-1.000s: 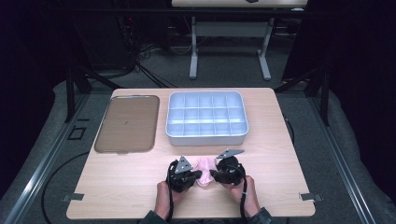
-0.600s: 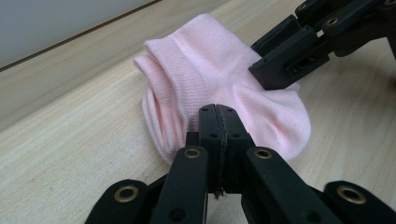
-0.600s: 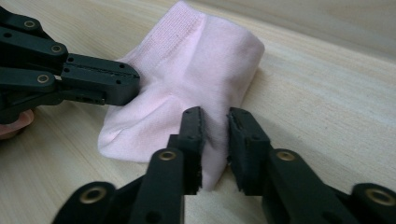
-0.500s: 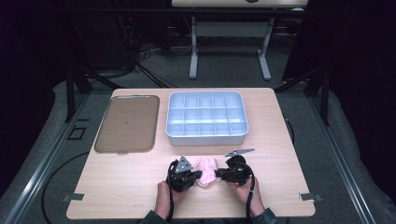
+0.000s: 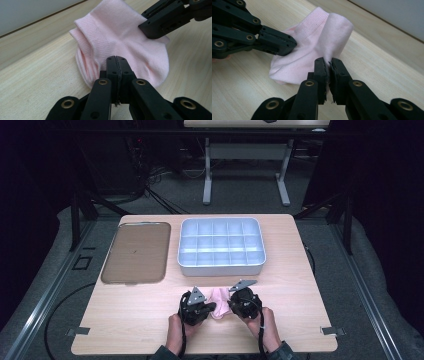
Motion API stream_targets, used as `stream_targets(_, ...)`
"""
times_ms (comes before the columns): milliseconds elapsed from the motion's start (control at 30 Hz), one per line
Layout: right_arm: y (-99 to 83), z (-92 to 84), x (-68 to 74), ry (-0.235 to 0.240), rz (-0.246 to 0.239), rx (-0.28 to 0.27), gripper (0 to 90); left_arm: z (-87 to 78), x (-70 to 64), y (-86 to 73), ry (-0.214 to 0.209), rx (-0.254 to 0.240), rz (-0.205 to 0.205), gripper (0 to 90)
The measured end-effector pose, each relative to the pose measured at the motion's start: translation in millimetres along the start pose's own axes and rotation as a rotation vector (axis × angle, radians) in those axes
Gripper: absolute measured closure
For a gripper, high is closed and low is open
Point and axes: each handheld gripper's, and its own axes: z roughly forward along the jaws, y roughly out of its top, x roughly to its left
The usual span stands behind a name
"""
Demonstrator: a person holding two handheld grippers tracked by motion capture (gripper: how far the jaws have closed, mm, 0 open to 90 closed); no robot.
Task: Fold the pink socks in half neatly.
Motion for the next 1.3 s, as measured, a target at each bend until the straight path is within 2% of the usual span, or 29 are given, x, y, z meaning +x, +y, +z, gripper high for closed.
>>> stream_targets(67, 1.5, -1.4, 1.9, 0.013, 0.008, -0.029, 83.7, -0.2, 0.1, 0.1, 0.001, 0.002, 0.0, 89.6)
stream_targets(133, 3.5, -4.1, 2.1, 0.01, -0.017, -0.015, 83.5, -0.2, 0.4, 0.1, 0.001, 0.002, 0.002, 89.6)
stream_targets(433, 12.9, -6.1, 7.9, 0.052, -0.058, -0.022, 83.0, 0.1, 0.7, 0.2, 0.001, 0.001, -0.001, 89.6)
stream_targets(533, 14.8, -3.6, 7.6, 0.081, -0.061, -0.029, 83.0, 0.2, 0.6, 0.3, 0.004, 0.001, -0.001, 89.6)
stream_targets(633, 16.5, 0.1, 6.5, 0.123, -0.043, -0.033, 83.1, 0.2, 1.2, 0.4, -0.005, 0.003, -0.002, 89.6)
stream_targets(667, 16.6, 2.5, 5.6, 0.148, -0.034, -0.049, 83.1, 0.4, 1.3, 0.4, -0.007, 0.001, -0.003, 89.6)
stream_targets(800, 18.2, 8.6, 1.3, 0.22, 0.002, -0.058, 83.6, 0.4, 1.7, 0.3, -0.009, 0.001, -0.004, 89.6)
stream_targets(867, 18.2, 11.0, -0.5, 0.242, 0.01, -0.062, 83.9, 0.5, 2.1, 0.4, -0.011, 0.001, -0.004, 89.6)
stream_targets(967, 17.3, 12.8, -3.2, 0.254, 0.024, -0.069, 84.3, -0.9, 2.3, 0.4, -0.02, 0.0, -0.012, 88.7)
stream_targets(1167, 14.2, 12.8, -10.4, 0.241, 0.034, -0.056, 84.8, -15.7, 6.5, -0.1, -0.018, -0.025, -0.034, 75.2)
stream_targets(1267, 13.3, 13.1, -10.1, 0.241, 0.04, -0.06, 84.8, -26.2, 11.9, -2.0, 0.036, -0.051, -0.059, 79.9)
stream_targets(1300, 12.9, 13.0, -9.6, 0.239, 0.036, -0.06, 84.8, -27.9, 15.2, -2.9, 0.034, -0.057, -0.068, 82.3)
